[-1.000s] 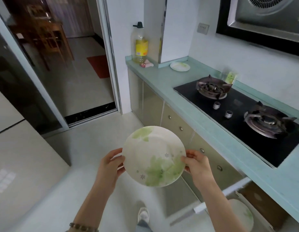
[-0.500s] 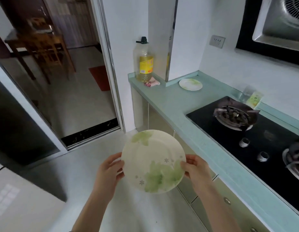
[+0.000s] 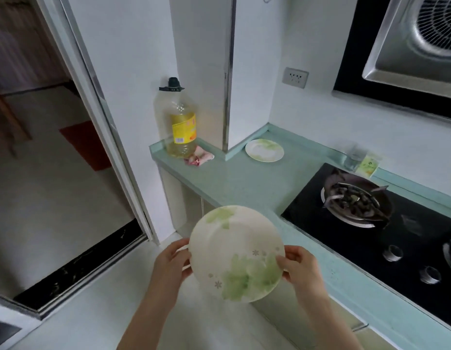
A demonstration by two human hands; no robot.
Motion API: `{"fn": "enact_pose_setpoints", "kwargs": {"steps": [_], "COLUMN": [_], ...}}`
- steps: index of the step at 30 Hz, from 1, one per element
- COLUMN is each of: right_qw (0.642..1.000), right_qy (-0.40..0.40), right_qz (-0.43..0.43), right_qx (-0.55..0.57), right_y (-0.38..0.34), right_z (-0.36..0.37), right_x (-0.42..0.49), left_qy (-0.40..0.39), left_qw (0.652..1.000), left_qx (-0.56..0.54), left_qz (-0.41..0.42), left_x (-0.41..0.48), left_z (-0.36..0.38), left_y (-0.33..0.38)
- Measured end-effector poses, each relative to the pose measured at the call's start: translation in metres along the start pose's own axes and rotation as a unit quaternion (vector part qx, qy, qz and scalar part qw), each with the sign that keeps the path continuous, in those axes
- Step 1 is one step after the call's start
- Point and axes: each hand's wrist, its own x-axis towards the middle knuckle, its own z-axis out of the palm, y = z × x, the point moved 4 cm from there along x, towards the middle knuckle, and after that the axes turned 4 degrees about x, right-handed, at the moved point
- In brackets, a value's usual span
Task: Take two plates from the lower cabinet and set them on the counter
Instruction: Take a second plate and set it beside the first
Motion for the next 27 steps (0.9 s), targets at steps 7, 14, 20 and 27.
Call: {"fn": "enact_pose_setpoints", "kwargs": {"steps": [7,14,20,27], "right_qw": [0.996,0.991,0.983,0.972], "right_qy": [0.083,0.133,0.176,0.223], "right_qz": [0.006,0.020,0.035,0.057], "right_qx": [0.015,0.025,0.037,0.050], "right_y": [-0.021,-0.033,-0.045,-0.061], "right_z": [0.038,0.050,0.045,0.028], "right_x": [0.049,0.107,0.179,0.262], "left_qy": [-0.081,-0.121,-0.155,-0.196], "left_qw": [0.996,0.990,0.983,0.973], "left_qx": [0.029,0.053,0.075,0.106], "left_qz": [-0.015,-0.040,-0.058,-0.058], "left_x": [0.098,0.177,0.255,0.339], "left_z": [0.014,0.047,0.101,0.178], "left_y": [0.044,0.053,0.065,0.083]}}
